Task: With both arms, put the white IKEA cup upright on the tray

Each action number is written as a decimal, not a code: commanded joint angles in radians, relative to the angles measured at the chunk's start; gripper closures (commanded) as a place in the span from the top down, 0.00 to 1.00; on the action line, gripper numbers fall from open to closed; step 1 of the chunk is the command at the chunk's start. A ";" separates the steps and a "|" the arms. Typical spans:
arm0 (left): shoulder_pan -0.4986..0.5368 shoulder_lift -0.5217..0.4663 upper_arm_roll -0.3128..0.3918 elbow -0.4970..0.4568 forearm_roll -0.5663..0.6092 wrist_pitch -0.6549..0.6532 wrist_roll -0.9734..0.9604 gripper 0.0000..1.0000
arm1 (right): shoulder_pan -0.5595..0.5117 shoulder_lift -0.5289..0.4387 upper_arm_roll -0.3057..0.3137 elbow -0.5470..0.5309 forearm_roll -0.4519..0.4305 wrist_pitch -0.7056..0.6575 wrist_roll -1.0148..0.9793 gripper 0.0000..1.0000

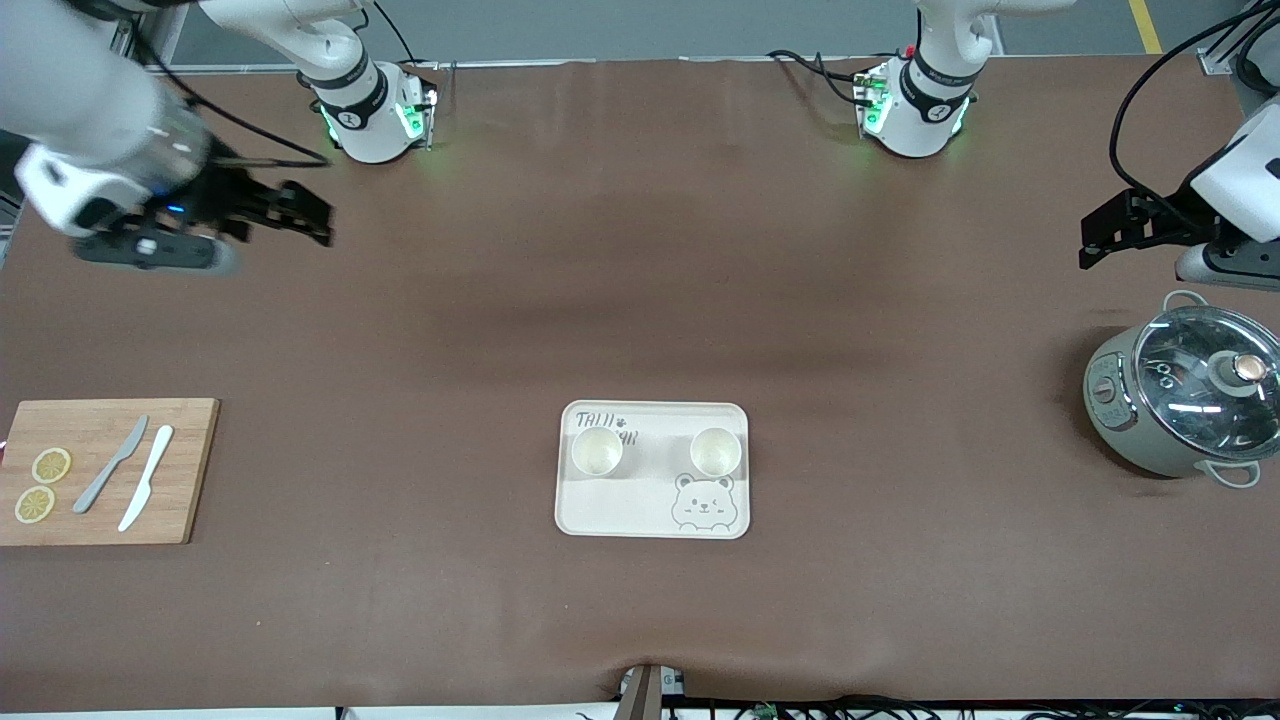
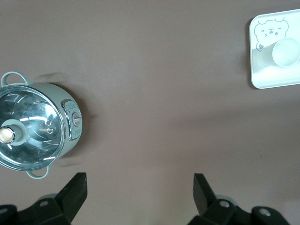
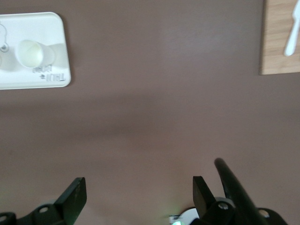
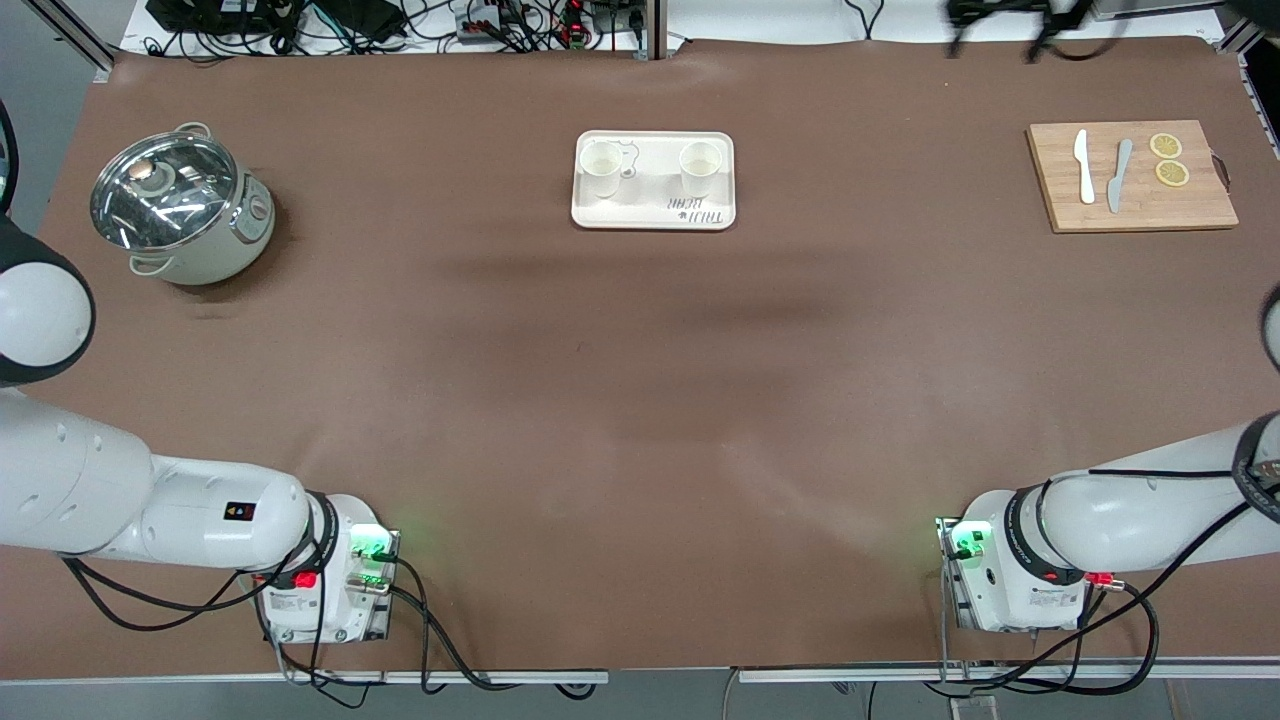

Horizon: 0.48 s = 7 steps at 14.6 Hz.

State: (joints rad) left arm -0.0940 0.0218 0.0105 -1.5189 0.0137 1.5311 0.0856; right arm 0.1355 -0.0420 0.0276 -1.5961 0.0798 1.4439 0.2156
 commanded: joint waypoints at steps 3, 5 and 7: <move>-0.004 -0.002 0.003 0.006 0.011 0.001 -0.003 1.00 | -0.219 -0.052 0.018 -0.067 -0.005 0.026 -0.200 1.00; -0.004 -0.002 0.003 0.005 0.012 0.001 -0.003 1.00 | -0.234 -0.053 0.018 -0.068 -0.027 0.052 -0.211 1.00; -0.004 -0.002 0.003 0.005 0.011 0.001 -0.003 1.00 | -0.228 -0.052 0.023 -0.062 -0.093 0.058 -0.216 1.00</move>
State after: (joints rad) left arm -0.0934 0.0218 0.0113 -1.5189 0.0137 1.5311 0.0852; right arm -0.0888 -0.0771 0.0264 -1.6451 0.0335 1.4869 0.0038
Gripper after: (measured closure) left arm 0.000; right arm 0.000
